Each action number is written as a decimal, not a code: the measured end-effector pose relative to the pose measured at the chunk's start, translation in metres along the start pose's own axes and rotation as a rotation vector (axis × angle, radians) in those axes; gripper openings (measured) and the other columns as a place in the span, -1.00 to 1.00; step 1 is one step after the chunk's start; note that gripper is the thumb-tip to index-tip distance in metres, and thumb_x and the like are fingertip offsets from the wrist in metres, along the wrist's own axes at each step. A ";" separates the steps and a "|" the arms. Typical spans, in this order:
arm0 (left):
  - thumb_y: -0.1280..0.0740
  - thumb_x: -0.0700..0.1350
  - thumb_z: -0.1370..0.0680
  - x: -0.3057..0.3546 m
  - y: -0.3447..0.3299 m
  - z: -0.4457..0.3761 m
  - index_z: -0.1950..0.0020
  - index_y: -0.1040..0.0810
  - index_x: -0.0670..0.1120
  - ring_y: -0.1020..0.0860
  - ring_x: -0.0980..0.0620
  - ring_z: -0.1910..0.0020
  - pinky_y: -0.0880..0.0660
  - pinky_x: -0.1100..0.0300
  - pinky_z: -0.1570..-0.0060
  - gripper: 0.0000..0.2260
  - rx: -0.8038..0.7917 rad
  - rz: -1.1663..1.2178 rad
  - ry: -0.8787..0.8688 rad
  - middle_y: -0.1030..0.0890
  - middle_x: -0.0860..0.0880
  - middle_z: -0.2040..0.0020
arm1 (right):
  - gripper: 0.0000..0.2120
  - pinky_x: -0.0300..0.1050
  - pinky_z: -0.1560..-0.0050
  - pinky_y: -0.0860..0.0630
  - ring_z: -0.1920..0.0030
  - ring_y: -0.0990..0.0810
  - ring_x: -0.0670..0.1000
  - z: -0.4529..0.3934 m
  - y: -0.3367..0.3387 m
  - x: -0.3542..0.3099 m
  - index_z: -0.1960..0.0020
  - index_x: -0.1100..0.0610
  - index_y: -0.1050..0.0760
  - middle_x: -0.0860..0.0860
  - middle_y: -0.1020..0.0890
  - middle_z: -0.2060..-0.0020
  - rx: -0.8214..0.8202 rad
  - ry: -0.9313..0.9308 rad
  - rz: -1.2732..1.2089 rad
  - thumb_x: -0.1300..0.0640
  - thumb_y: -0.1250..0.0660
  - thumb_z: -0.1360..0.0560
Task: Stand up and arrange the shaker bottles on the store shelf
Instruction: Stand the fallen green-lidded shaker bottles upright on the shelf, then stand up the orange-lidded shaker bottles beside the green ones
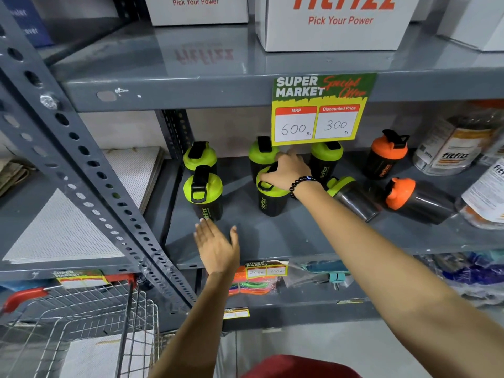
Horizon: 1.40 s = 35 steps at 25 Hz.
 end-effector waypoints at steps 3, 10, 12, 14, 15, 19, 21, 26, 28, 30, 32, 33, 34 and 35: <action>0.05 0.13 -0.53 0.013 0.001 0.009 -0.42 -0.17 -0.33 -0.19 -0.26 -0.47 -0.03 -0.06 -0.49 -0.36 0.037 0.008 -0.039 -0.28 -0.34 -0.44 | -0.49 0.06 -0.27 -0.46 -0.33 -0.40 0.20 -0.003 -0.001 -0.001 -0.29 0.12 -0.44 0.15 -0.46 -0.28 -0.054 0.061 -0.045 0.09 -0.37 -0.36; -0.10 0.02 -0.60 0.045 -0.020 0.009 -0.42 -0.22 -0.27 -0.18 -0.20 -0.48 -0.06 -0.01 -0.51 -0.51 -0.100 0.018 -0.265 -0.31 -0.26 -0.44 | -0.44 -0.03 -0.39 -0.35 -0.41 -0.36 0.13 0.003 -0.004 -0.008 -0.38 0.06 -0.40 0.07 -0.41 -0.41 -0.178 0.267 -0.010 0.26 -0.34 -0.40; -0.10 0.03 -0.60 0.049 -0.024 0.005 -0.43 -0.20 -0.26 -0.14 -0.19 -0.50 -0.03 0.01 -0.51 -0.50 -0.131 -0.001 -0.280 -0.27 -0.25 -0.46 | -0.42 -0.07 -0.41 -0.31 -0.43 -0.32 0.13 0.004 -0.003 -0.008 -0.40 0.06 -0.38 0.07 -0.36 -0.45 -0.199 0.288 0.018 0.28 -0.34 -0.40; -0.10 0.04 -0.59 0.052 -0.026 0.001 -0.43 -0.19 -0.25 -0.12 -0.18 -0.50 -0.02 0.01 -0.52 -0.49 -0.145 -0.014 -0.292 -0.26 -0.24 -0.47 | -0.40 -0.08 -0.42 -0.27 -0.46 -0.27 0.14 0.006 -0.004 -0.008 -0.41 0.04 -0.36 0.08 -0.29 -0.48 -0.218 0.300 0.044 0.29 -0.34 -0.40; -0.10 0.04 -0.59 0.053 -0.027 0.000 -0.43 -0.19 -0.25 -0.12 -0.18 -0.51 -0.02 0.02 -0.52 -0.49 -0.152 -0.020 -0.298 -0.25 -0.24 -0.47 | -0.39 -0.07 -0.43 -0.26 -0.47 -0.26 0.14 0.006 -0.005 -0.008 -0.42 0.03 -0.35 0.08 -0.27 -0.49 -0.223 0.303 0.050 0.28 -0.35 -0.39; -0.10 0.05 -0.59 0.059 -0.031 -0.002 -0.44 -0.17 -0.25 -0.09 -0.17 -0.51 0.02 0.02 -0.53 -0.48 -0.170 -0.036 -0.314 -0.23 -0.24 -0.49 | -0.37 -0.07 -0.43 -0.28 -0.47 -0.25 0.13 0.008 -0.008 -0.006 -0.41 -0.01 -0.36 0.07 -0.25 -0.50 -0.230 0.290 0.047 0.28 -0.35 -0.37; -0.10 0.06 -0.59 0.062 -0.032 -0.003 -0.44 -0.16 -0.26 -0.07 -0.18 -0.52 0.03 0.01 -0.53 -0.47 -0.181 -0.040 -0.322 -0.23 -0.24 -0.49 | -0.38 -0.08 -0.43 -0.26 -0.48 -0.24 0.12 0.013 -0.007 -0.004 -0.41 -0.02 -0.35 0.06 -0.23 -0.51 -0.239 0.279 -0.009 0.27 -0.34 -0.38; -0.11 0.09 -0.58 0.078 -0.037 -0.007 -0.46 -0.09 -0.28 -0.05 -0.19 -0.52 0.05 -0.01 -0.52 -0.41 -0.180 -0.033 -0.343 -0.19 -0.26 -0.50 | -0.46 -0.19 -0.35 -0.28 -0.42 -0.35 0.07 0.024 0.026 0.038 -0.43 0.03 -0.31 0.02 -0.36 -0.45 -0.023 0.104 -0.434 0.22 -0.28 -0.46; -0.11 0.10 -0.58 0.084 -0.040 -0.005 -0.46 -0.07 -0.29 -0.05 -0.21 -0.52 0.05 -0.03 -0.52 -0.38 -0.175 -0.029 -0.325 -0.17 -0.27 -0.50 | -0.48 -0.12 -0.34 -0.32 -0.41 -0.36 0.13 0.024 0.033 0.082 -0.43 0.08 -0.31 0.09 -0.42 -0.41 0.092 -0.048 -0.336 0.18 -0.27 -0.48; -0.12 0.11 -0.57 0.088 -0.042 -0.002 -0.46 -0.07 -0.29 -0.05 -0.22 -0.52 0.03 -0.05 -0.51 -0.37 -0.158 -0.027 -0.292 -0.17 -0.29 -0.50 | -0.50 0.03 -0.27 -0.41 -0.33 -0.42 0.24 0.026 0.031 0.127 -0.38 0.12 -0.34 0.20 -0.47 -0.32 0.137 -0.188 -0.162 0.14 -0.29 -0.45; -0.13 0.11 -0.56 0.089 -0.044 -0.001 -0.45 -0.08 -0.30 -0.06 -0.24 -0.51 0.03 -0.06 -0.50 -0.36 -0.137 -0.025 -0.239 -0.18 -0.31 -0.49 | -0.45 0.11 -0.24 -0.44 -0.31 -0.42 0.29 0.029 0.023 0.160 -0.37 0.10 -0.32 0.22 -0.42 -0.31 0.109 -0.283 -0.041 0.07 -0.35 -0.42; -0.13 0.12 -0.56 0.088 -0.046 -0.001 -0.45 -0.08 -0.30 -0.06 -0.24 -0.51 0.04 -0.06 -0.50 -0.36 -0.133 -0.026 -0.207 -0.17 -0.31 -0.49 | -0.40 0.13 -0.26 -0.42 -0.32 -0.39 0.30 0.029 0.020 0.170 -0.39 0.08 -0.30 0.22 -0.39 -0.33 0.083 -0.307 -0.018 0.03 -0.38 -0.40; -0.12 0.13 -0.56 0.086 -0.048 -0.001 -0.45 -0.08 -0.30 -0.06 -0.24 -0.51 0.04 -0.06 -0.50 -0.36 -0.134 -0.030 -0.171 -0.17 -0.31 -0.49 | -0.35 0.14 -0.28 -0.40 -0.32 -0.38 0.30 0.027 0.018 0.177 -0.40 0.07 -0.28 0.21 -0.37 -0.35 0.063 -0.311 -0.008 -0.02 -0.41 -0.37; -0.11 0.13 -0.56 0.085 -0.051 0.000 -0.45 -0.07 -0.30 -0.05 -0.24 -0.51 0.05 -0.06 -0.50 -0.35 -0.137 -0.040 -0.139 -0.15 -0.30 -0.50 | -0.30 0.13 -0.28 -0.39 -0.33 -0.37 0.30 0.025 0.017 0.182 -0.40 0.06 -0.27 0.21 -0.36 -0.35 0.046 -0.303 0.003 -0.05 -0.43 -0.34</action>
Point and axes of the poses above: each hand's wrist, its own z-axis away from the middle knuckle, its own y-axis out of the back of the hand, x = y × z, the point moved 9 cm from there along -z, towards the middle knuckle
